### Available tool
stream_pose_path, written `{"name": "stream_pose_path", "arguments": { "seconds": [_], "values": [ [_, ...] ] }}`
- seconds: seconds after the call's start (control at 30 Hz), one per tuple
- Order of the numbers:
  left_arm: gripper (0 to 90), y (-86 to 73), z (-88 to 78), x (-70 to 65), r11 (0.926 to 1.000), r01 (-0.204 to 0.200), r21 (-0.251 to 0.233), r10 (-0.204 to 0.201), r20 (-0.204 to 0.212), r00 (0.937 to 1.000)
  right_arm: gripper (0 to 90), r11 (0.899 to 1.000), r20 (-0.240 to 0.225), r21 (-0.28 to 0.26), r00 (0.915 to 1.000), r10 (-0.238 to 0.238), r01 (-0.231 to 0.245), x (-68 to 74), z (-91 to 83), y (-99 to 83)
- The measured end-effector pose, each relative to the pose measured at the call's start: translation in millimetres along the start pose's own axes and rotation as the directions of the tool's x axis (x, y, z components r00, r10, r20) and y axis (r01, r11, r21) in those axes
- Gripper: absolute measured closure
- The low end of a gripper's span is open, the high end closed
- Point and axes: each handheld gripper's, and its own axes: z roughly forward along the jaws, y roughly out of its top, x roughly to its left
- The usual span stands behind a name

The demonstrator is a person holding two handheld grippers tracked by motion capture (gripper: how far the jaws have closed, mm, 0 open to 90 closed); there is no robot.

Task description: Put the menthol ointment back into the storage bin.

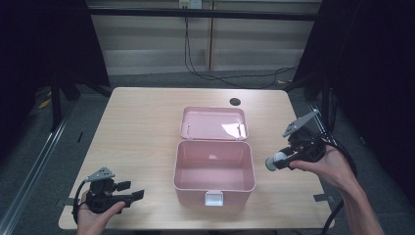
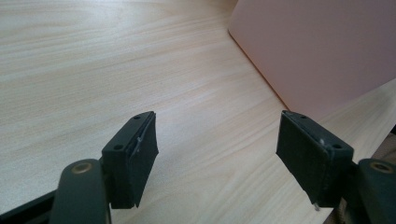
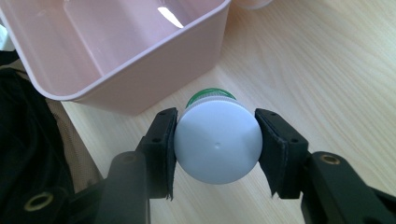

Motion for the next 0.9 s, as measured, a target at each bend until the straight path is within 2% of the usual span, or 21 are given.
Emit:
{"name": "stream_pose_path", "arguments": {
  "seconds": [0.13,0.3,0.5,0.67,0.9],
  "values": [
    [28.8,0.3,0.1,0.0,1.0,-0.003,0.003,0.003,0.002,1.0,51.5,1.0,0.001,-0.021,1.0,-0.007,0.007,0.7,-6.1,2.3],
    [28.2,0.1,0.1,0.2,1.0,0.004,0.002,-0.004,0.001,1.0,51.5,0.997,-0.019,-0.063,0.9985,-0.052,0.05,5.4,-11.9,8.7],
    [28.2,0.0,0.0,0.1,1.0,0.004,0.0,-0.004,0.0,1.0,51.5,0.993,-0.013,-0.092,0.9969,-0.078,0.077,9.5,-15.7,16.1],
    [28.2,0.3,-0.2,0.4,1.0,0.004,0.002,-0.004,0.002,1.0,51.5,0.982,-0.027,-0.156,0.9934,-0.111,0.106,13.6,-23.3,23.8],
    [25.7,0.3,-0.2,0.3,1.0,-0.002,0.001,0.002,0.004,1.0,51.5,0.971,-0.026,-0.187,0.9876,-0.155,0.147,20.0,-18.7,36.2]
  ]
}}
